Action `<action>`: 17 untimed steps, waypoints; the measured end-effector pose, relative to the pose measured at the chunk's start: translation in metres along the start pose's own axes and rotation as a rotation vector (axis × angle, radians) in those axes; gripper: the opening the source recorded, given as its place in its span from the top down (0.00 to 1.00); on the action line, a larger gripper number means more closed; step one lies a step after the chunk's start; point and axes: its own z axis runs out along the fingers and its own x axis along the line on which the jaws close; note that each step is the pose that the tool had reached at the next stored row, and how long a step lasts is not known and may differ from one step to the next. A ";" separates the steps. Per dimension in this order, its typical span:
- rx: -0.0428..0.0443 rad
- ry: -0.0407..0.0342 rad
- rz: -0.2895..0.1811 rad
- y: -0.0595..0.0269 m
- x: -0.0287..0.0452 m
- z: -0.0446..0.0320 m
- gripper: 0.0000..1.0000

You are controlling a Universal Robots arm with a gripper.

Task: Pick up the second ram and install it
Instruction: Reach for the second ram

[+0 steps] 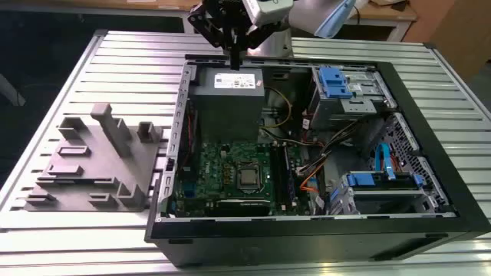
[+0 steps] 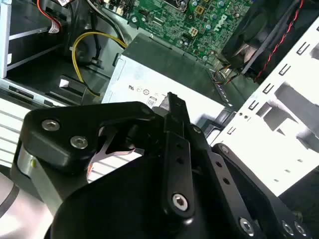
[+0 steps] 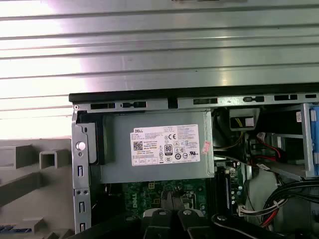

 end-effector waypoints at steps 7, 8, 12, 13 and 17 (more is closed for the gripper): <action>0.0000 0.0000 0.000 0.0000 0.0000 0.0000 0.93; 0.0001 0.0000 0.000 0.0000 0.0002 0.0000 0.93; -0.0001 -0.0001 0.000 -0.0002 0.0019 0.0001 0.93; -0.0001 -0.0002 0.000 -0.0002 0.0028 0.0001 0.93; -0.0001 -0.0012 0.000 -0.0007 0.0084 0.0001 0.93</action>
